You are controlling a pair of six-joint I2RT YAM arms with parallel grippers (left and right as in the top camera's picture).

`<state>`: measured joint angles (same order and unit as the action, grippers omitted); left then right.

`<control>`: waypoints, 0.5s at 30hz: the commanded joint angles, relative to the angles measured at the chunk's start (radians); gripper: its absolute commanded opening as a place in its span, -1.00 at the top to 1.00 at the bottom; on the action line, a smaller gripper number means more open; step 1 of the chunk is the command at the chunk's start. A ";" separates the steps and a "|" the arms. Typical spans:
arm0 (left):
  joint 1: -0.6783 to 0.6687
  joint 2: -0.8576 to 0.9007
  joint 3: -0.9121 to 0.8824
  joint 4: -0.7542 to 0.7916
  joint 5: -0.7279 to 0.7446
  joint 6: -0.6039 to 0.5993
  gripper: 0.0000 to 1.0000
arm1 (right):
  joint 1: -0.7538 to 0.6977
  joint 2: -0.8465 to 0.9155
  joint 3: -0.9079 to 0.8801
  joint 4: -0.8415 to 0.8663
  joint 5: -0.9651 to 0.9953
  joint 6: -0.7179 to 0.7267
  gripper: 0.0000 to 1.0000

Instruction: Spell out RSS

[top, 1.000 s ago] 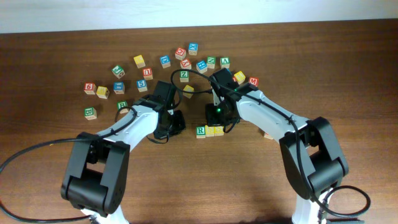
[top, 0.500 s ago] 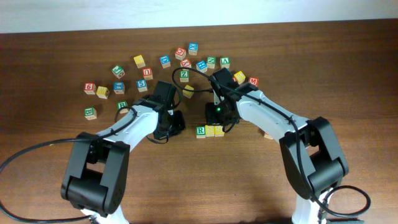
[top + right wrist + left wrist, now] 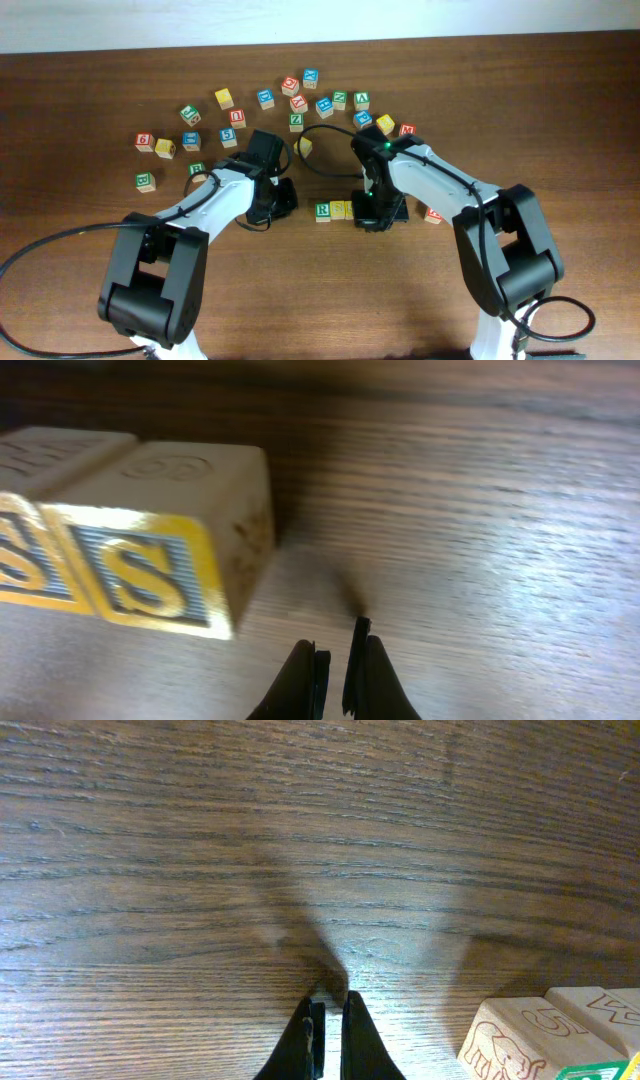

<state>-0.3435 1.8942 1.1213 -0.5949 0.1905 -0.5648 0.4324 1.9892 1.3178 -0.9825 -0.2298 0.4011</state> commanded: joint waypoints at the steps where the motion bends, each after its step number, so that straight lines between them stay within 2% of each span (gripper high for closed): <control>1: 0.006 0.021 -0.022 -0.016 -0.042 0.018 0.95 | 0.013 0.003 -0.004 0.026 -0.007 0.043 0.91; 8: 0.006 0.021 -0.022 -0.016 -0.042 0.016 1.00 | 0.013 0.003 -0.004 0.074 -0.029 0.072 0.91; 15: 0.006 0.021 -0.022 -0.016 -0.042 0.016 0.98 | 0.011 0.003 -0.003 0.045 -0.063 0.072 0.92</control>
<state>-0.3435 1.8942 1.1213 -0.5968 0.1864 -0.5648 0.4404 1.9892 1.3178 -0.9161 -0.2695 0.4683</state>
